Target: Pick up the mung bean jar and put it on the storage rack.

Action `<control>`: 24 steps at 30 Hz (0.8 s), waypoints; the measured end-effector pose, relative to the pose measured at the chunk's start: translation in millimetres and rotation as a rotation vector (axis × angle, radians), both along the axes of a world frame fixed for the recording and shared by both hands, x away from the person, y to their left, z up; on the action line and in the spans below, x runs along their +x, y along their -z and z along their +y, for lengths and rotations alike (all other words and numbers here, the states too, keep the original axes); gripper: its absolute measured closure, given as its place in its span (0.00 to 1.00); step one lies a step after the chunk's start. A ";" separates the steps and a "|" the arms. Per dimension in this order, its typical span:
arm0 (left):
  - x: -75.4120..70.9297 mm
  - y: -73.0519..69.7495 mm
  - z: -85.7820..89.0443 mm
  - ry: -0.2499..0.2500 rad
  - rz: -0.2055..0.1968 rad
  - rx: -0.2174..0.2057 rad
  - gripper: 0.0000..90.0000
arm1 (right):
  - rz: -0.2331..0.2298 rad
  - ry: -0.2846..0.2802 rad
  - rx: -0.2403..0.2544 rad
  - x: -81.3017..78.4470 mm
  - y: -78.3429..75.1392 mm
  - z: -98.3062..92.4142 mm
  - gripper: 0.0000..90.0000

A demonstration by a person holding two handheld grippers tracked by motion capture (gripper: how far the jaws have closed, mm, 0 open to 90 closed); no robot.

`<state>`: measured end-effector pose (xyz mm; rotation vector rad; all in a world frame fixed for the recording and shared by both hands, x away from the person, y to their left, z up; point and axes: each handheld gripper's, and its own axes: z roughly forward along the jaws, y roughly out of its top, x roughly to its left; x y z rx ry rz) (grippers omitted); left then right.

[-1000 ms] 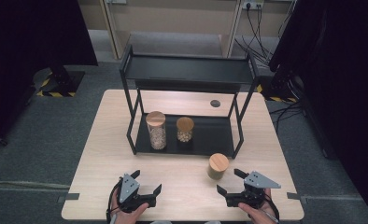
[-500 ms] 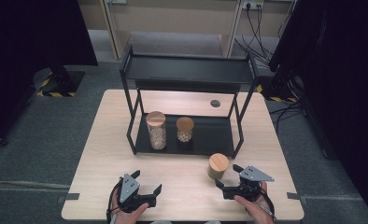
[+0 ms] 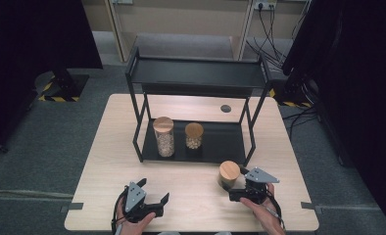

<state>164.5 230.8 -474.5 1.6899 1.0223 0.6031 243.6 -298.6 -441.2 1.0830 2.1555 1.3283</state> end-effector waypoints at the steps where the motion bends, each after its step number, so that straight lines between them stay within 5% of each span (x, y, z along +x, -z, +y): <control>1: 0.0 0.0 0.0 0.000 0.000 0.000 0.04 | -0.001 -0.004 -0.004 1.1 0.2 1.2 0.12; 12: 0.3 -0.1 0.4 0.002 0.002 0.000 0.04 | -0.004 0.000 -0.044 9.5 1.9 10.3 0.27; 24: 0.6 0.1 0.7 0.001 0.001 0.001 0.04 | -0.005 -0.020 -0.044 11.0 -0.1 10.5 0.28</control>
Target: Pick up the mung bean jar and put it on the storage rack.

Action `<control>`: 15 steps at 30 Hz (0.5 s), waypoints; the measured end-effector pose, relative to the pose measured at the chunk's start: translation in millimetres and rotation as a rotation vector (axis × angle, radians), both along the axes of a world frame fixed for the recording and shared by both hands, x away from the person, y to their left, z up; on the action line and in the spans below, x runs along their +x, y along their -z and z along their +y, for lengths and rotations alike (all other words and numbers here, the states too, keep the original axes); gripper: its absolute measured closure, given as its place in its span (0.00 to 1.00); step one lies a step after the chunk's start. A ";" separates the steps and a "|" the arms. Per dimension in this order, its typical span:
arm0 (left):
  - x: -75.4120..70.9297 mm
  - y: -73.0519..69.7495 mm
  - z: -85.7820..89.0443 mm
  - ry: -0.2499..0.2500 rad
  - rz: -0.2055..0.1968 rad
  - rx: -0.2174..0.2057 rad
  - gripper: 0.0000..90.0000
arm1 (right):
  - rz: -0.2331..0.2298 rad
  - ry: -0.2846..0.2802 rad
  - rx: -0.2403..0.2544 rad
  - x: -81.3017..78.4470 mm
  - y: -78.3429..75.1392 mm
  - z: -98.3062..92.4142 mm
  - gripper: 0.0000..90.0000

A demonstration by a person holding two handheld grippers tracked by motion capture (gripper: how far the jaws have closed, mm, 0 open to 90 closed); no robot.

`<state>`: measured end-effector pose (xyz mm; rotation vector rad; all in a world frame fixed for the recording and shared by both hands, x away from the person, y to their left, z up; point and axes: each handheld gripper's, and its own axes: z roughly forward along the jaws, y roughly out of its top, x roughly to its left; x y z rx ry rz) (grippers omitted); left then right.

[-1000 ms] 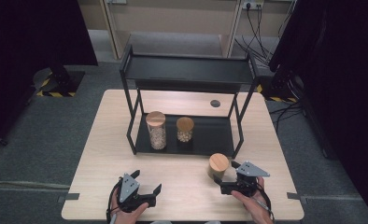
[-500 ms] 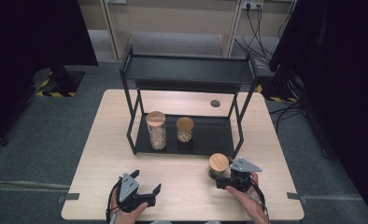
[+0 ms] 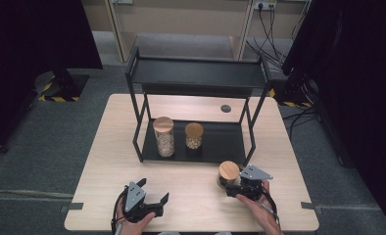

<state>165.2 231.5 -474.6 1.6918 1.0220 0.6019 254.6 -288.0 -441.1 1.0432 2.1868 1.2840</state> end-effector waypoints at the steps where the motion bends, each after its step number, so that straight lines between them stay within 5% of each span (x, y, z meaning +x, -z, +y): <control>1: 0.1 0.0 0.0 0.000 0.000 0.001 0.04 | 0.002 -0.004 0.002 0.1 -0.2 0.2 0.28; 15: 0.1 -0.1 0.3 0.000 0.001 0.001 0.04 | -0.031 0.008 -0.003 3.3 -9.7 8.3 0.28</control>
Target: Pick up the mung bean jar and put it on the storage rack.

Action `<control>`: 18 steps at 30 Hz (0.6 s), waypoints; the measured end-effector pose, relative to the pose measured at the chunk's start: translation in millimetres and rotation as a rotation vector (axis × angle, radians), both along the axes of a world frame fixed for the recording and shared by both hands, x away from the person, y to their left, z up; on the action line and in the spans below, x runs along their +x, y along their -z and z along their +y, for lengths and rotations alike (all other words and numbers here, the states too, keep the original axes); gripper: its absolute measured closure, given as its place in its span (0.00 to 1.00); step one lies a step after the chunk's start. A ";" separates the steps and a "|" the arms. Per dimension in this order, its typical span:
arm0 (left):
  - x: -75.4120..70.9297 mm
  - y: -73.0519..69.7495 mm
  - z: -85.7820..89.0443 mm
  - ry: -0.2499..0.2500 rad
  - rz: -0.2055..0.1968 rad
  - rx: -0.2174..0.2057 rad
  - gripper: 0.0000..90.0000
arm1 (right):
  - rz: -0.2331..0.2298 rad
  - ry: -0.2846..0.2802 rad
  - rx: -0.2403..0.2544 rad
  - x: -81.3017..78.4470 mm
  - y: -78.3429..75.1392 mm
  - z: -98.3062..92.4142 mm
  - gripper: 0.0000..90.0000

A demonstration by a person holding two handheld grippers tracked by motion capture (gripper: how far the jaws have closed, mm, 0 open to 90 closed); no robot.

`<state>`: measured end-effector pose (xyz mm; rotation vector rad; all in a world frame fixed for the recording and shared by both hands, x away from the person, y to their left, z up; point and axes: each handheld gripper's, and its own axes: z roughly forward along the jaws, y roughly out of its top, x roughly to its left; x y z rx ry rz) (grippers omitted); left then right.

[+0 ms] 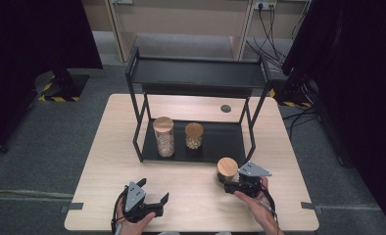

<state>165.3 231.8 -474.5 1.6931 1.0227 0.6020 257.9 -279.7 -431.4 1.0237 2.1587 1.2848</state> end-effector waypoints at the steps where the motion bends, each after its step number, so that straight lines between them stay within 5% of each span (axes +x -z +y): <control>1: 0.0 0.0 0.0 0.000 0.000 0.000 0.04 | -0.001 0.002 0.000 1.0 -0.9 0.9 0.28; 18: -0.1 -0.1 0.3 -0.002 -0.001 -0.001 0.04 | -0.019 0.034 -0.003 18.9 -16.2 15.4 0.28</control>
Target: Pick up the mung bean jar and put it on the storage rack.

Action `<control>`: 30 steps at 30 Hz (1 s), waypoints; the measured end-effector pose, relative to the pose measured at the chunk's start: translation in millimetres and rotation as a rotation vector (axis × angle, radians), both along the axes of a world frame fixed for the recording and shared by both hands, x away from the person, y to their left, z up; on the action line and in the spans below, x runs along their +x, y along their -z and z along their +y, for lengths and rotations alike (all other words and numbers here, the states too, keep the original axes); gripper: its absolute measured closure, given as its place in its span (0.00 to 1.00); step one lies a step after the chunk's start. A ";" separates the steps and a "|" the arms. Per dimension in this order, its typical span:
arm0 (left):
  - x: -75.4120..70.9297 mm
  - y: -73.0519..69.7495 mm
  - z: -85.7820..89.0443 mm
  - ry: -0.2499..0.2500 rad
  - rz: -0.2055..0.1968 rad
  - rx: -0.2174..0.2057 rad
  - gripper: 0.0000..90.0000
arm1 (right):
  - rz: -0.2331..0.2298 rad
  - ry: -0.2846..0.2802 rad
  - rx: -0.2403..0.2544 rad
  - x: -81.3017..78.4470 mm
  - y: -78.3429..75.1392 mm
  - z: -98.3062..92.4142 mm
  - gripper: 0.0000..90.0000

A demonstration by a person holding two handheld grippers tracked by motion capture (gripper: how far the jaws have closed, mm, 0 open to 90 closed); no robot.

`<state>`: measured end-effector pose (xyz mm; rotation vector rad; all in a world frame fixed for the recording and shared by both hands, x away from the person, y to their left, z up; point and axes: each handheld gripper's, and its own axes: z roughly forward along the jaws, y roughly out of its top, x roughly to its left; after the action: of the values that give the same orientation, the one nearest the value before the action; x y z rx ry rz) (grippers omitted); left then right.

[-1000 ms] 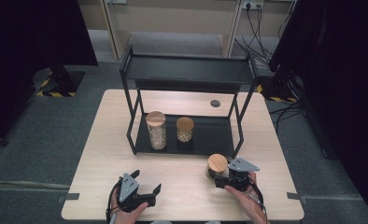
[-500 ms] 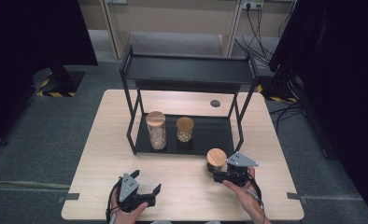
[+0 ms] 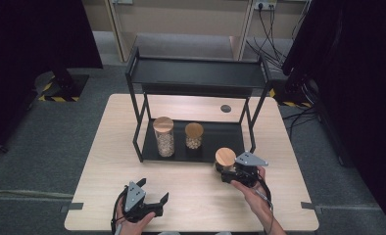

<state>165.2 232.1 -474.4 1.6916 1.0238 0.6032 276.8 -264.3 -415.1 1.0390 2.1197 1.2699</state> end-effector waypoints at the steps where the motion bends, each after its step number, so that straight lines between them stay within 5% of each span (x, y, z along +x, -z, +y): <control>1: 0.0 0.0 0.0 0.000 0.000 0.000 0.04 | 0.000 0.001 -0.001 1.5 -1.6 1.4 0.28; 30: 0.3 -0.3 1.7 0.000 -0.001 -0.004 0.04 | 0.032 0.071 -0.060 55.1 -15.7 38.6 0.28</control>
<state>165.5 233.8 -474.1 1.6875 1.0243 0.6018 331.9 -225.7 -399.4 1.1056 2.1124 1.1562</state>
